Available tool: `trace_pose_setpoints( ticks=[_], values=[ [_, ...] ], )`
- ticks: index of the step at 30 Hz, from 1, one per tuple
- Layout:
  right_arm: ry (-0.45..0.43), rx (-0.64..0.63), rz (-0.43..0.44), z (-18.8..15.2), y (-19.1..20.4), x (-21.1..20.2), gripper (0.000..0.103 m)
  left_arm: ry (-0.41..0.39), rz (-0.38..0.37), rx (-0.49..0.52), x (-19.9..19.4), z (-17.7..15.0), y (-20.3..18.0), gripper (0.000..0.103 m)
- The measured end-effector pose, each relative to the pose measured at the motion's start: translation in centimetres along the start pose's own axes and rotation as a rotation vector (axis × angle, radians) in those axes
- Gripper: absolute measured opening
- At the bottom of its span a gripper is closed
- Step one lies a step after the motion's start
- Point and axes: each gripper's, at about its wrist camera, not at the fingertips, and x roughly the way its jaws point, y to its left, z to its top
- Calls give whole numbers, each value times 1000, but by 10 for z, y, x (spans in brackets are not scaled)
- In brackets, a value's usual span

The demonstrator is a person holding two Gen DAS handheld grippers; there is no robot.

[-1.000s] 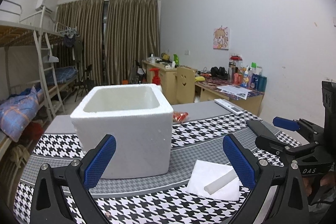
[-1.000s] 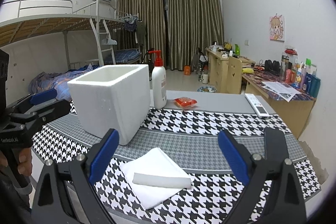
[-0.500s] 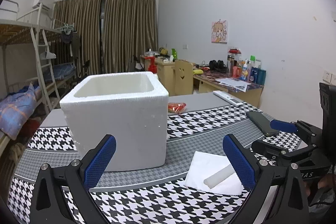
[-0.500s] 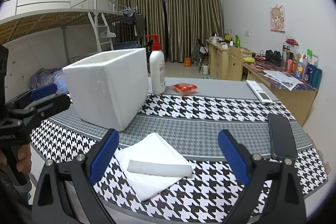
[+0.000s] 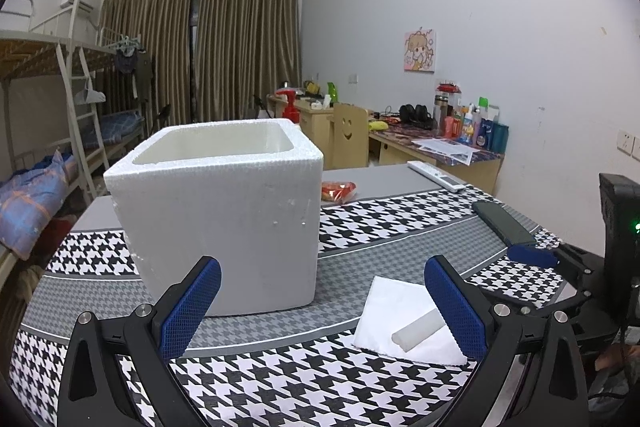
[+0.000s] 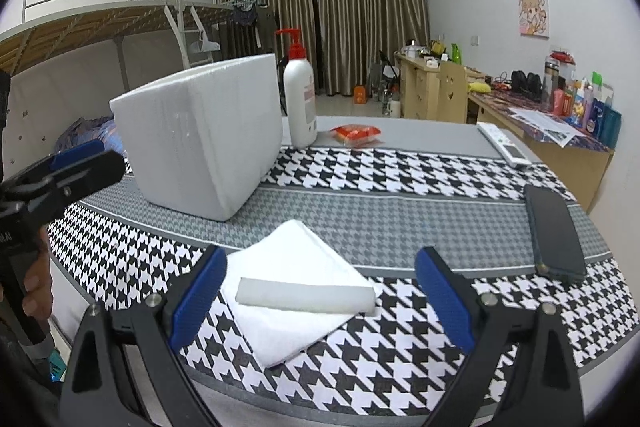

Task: Organize soft objects
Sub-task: 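Withdraw both grippers from the foam box toward the white tissue, then lower the right gripper onto the white tissue and grasp it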

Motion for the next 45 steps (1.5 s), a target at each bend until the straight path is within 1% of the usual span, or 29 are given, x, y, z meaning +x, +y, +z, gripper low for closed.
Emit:
trace_pose_setpoints(
  ticks=[8, 19, 22, 26, 33, 34, 35, 36, 38, 45],
  values=[
    [50, 21, 21, -7, -5, 15, 96, 14, -1, 0, 6, -1, 1, 102],
    [96, -8, 68, -12, 15, 29, 95, 40, 8, -17, 14, -5, 8, 102],
    [104, -19, 82, -12, 21, 32, 92, 46, 10, -23, 16, -6, 11, 102],
    [128, -29, 59, -12, 22, 41, 90, 49, 11, -27, 17, -7, 13, 102],
    [166, -59, 61, -14, 30, 52, 89, 59, 10, -38, 20, -9, 18, 102],
    [179, -61, 57, -15, 30, 55, 87, 59, 9, -39, 20, -9, 18, 102],
    [192, -60, 53, -14, 30, 57, 82, 59, 10, -40, 21, -10, 19, 102],
    [203, -57, 45, -14, 29, 60, 79, 60, 11, -41, 21, -10, 19, 102],
    [220, -58, 30, -15, 28, 62, 76, 63, 11, -44, 22, -11, 20, 102],
    [241, -89, 16, -16, 34, 65, 75, 70, 0, -53, 26, -10, 22, 102]
  ],
)
